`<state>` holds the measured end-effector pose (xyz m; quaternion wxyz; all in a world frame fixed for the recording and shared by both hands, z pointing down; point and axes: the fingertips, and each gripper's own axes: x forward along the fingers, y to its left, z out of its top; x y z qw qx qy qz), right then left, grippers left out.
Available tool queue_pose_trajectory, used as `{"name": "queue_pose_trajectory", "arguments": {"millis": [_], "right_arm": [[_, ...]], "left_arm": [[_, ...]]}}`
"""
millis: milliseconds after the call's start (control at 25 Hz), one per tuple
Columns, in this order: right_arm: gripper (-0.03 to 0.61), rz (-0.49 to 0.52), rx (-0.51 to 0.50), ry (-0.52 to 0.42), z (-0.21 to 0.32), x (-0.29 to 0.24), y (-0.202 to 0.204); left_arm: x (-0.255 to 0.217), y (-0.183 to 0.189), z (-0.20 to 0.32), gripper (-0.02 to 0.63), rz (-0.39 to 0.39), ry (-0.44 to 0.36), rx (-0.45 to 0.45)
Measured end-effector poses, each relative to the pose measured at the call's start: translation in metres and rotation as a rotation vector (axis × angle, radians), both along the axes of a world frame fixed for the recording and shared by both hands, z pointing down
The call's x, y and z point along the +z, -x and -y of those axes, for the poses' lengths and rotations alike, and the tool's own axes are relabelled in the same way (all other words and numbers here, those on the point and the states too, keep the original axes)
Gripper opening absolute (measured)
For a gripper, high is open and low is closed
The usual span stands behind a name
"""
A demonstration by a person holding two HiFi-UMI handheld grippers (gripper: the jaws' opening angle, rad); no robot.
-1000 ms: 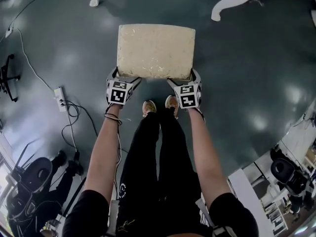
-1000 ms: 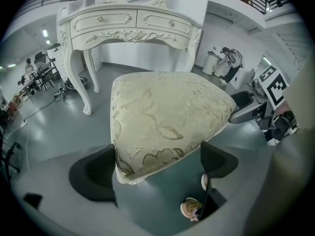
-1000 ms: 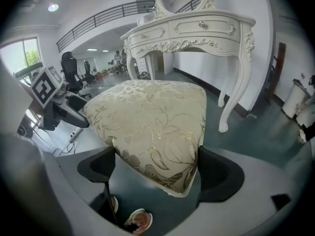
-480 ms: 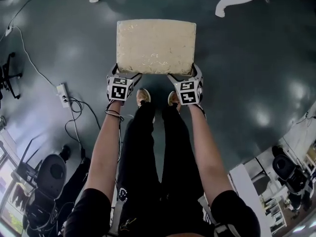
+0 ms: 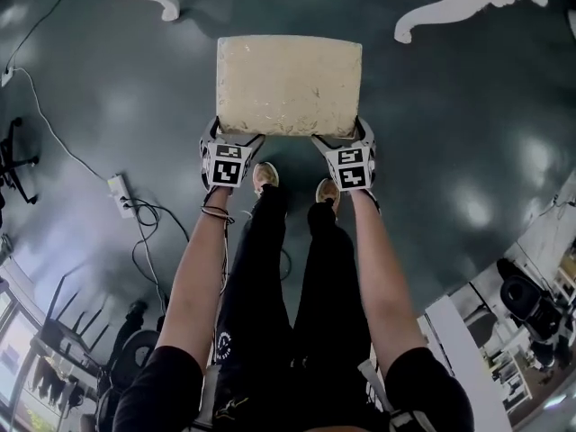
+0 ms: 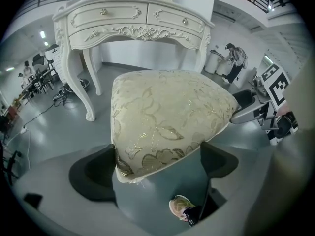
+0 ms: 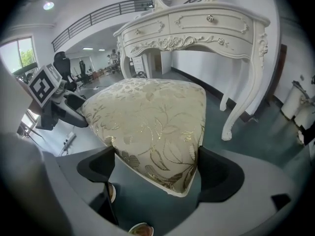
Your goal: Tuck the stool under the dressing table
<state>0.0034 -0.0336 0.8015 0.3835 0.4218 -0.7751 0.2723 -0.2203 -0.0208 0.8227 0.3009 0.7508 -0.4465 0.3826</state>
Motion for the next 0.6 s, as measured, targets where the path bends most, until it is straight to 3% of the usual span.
{"name": "queue_pose_trajectory", "arguments": {"millis": [200,600], "right_arm": [[0.537,-0.018,0.011,-0.025,0.023,0.003,-0.002],[0.541,0.020,0.003,-0.043,0.057,-0.003,0.003]], "left_arm": [[0.001,0.003,0.029,0.528,-0.003,-0.027,0.006],[-0.006,0.001,0.058,0.528,0.015,0.021,0.004]]}}
